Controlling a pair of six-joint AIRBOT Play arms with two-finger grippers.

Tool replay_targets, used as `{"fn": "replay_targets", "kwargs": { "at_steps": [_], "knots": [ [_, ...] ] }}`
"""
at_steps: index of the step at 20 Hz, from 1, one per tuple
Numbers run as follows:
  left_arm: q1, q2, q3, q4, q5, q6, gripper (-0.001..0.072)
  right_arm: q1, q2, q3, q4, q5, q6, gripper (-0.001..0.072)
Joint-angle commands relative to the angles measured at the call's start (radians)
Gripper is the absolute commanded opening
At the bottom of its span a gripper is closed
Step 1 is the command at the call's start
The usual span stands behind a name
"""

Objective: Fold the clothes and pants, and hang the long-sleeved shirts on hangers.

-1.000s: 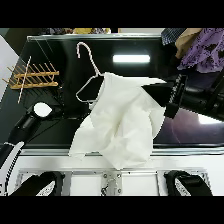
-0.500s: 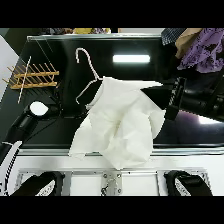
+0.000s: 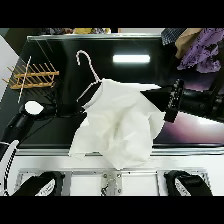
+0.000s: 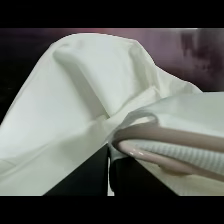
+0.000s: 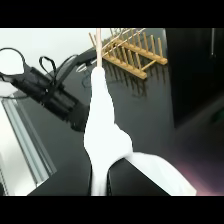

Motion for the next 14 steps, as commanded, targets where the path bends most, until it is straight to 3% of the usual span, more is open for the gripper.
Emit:
{"fn": "replay_targets", "kwargs": {
  "at_steps": [1,9,14],
  "knots": [
    [0.047,0.025,0.001,0.002,0.007,0.014,0.0026,0.000,0.000,0.000,-0.074,-0.044,0.009,0.0014],
    [0.079,0.048,0.008,0.004,-0.014,0.036,0.0026,0.000,0.000,0.000,-0.166,-0.105,0.034,0.0014],
    [0.078,0.048,0.183,0.003,-0.085,0.037,0.0027,0.002,-0.003,0.000,-0.155,-0.147,0.029,0.0014]
  ]
}}
